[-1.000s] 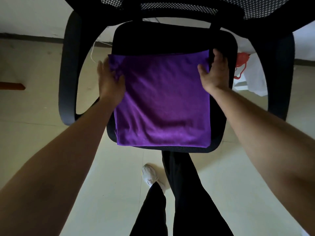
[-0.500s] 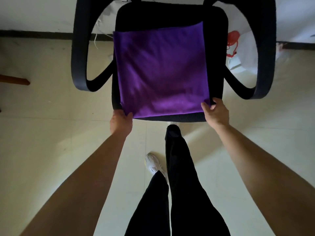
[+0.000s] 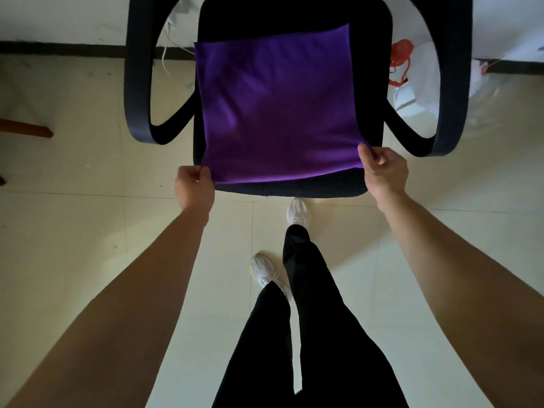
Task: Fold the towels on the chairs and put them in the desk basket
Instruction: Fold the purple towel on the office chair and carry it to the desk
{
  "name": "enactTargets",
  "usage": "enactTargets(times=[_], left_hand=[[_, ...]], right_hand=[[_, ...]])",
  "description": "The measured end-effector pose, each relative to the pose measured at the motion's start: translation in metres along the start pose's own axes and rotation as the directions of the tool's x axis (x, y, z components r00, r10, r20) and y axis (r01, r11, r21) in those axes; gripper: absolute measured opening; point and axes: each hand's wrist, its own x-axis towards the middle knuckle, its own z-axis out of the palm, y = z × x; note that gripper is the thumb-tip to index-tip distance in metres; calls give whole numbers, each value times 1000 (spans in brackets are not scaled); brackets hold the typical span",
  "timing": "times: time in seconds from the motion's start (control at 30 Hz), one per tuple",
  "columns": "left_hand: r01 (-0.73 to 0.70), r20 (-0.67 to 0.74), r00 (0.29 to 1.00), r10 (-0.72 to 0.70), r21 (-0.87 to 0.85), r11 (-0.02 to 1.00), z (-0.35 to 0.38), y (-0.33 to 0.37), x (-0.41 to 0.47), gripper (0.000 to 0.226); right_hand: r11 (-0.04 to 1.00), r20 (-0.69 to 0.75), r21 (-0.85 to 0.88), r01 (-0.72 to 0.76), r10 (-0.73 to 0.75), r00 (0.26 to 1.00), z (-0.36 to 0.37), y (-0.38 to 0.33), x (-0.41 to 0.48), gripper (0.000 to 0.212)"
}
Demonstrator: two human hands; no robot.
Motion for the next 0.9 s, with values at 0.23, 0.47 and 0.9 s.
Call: enactTargets(times=[0.23,0.47,0.9], left_hand=[[-72,36,996,80,-196,978,-24,47,7,10],[4,129,991,22,-194,981,-30,30,-6,12],[148,110,980,-168,168,975,-18,-35,-5,28]], right_hand=[[986,111,167,-25,6,994,-24,-49,3,34],[998,93,-12,60,-59,994,-20,-20,-3,39],[978,189,-189,-87,123,974,-6,30,-23,23]])
